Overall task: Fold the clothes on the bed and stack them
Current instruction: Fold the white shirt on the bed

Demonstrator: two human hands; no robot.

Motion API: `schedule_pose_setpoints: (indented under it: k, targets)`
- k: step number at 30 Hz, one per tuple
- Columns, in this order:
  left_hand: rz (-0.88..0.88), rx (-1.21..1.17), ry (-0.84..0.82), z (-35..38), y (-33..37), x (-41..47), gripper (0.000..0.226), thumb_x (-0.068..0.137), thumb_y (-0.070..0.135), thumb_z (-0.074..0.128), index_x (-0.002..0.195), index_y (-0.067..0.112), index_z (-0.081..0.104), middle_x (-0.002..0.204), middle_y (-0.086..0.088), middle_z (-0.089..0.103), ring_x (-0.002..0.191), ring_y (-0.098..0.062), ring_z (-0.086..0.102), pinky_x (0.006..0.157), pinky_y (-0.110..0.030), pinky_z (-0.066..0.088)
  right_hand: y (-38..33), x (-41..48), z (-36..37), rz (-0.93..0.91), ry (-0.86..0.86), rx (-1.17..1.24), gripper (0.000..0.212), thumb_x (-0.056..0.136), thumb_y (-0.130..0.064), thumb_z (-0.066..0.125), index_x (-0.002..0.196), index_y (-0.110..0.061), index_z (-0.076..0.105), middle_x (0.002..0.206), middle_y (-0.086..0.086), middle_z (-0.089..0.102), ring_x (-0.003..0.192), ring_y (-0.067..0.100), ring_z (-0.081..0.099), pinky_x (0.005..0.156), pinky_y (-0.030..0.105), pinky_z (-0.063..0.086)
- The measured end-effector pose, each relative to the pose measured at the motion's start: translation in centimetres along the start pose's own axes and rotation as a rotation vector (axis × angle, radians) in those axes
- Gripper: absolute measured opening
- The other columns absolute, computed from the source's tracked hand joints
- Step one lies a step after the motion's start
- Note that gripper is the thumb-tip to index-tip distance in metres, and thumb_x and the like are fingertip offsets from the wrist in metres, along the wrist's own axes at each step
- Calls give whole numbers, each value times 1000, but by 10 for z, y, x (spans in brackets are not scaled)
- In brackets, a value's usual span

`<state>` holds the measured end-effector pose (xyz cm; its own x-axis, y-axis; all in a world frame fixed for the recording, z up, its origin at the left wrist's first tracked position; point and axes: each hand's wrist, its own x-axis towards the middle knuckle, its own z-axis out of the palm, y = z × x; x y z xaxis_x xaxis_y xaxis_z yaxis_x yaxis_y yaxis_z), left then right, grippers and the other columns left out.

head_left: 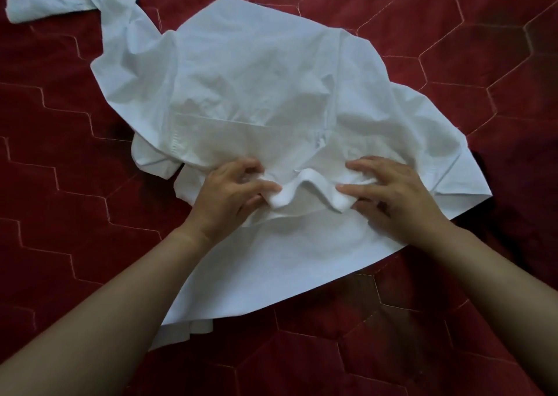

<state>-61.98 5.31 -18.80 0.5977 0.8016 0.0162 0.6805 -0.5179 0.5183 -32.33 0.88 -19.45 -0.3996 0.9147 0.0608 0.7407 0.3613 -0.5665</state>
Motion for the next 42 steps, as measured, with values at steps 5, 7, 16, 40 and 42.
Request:
schedule_pose_setpoints:
  k: [5, 7, 16, 40, 42]
  targets:
    - [-207, -173, 150, -33, 31, 6, 19, 85, 23, 61, 92, 7, 68, 89, -8, 63, 83, -22, 59, 73, -36, 47, -32, 13, -26, 245, 259, 243, 20, 85, -16, 60, 99, -7, 70, 101, 1, 66, 93, 20, 62, 82, 23, 43]
    - [-273, -206, 255, -74, 57, 12, 27, 91, 30, 51, 93, 7, 65, 86, -2, 62, 81, -15, 56, 72, -29, 42, -59, 21, -63, 343, 368, 297, 22, 88, -21, 56, 101, -8, 67, 94, -8, 62, 87, 15, 60, 77, 21, 42]
    - [-320, 11, 698, -340, 242, 24, 14, 93, 21, 47, 96, 12, 57, 77, -5, 64, 67, -22, 59, 60, -16, 28, -236, 70, -318, 134, 547, 424, 15, 94, -36, 40, 94, -32, 54, 56, -11, 50, 52, -1, 49, 48, 11, 33]
    - [-243, 328, 813, -521, 407, -39, 26, 92, 47, 45, 85, 23, 49, 60, 9, 49, 48, -18, 50, 43, -21, 24, -368, 63, -553, -266, 491, -20, 17, 96, -28, 47, 88, -15, 55, 59, -2, 53, 54, 23, 54, 48, 31, 32]
    - [-244, 304, 873, -525, 405, -35, 23, 93, 45, 44, 86, 24, 48, 59, 12, 47, 47, -14, 47, 42, -17, 22, -370, 62, -553, -255, 566, 8, 17, 95, -28, 49, 90, -14, 58, 58, 2, 58, 50, 19, 54, 46, 31, 34]
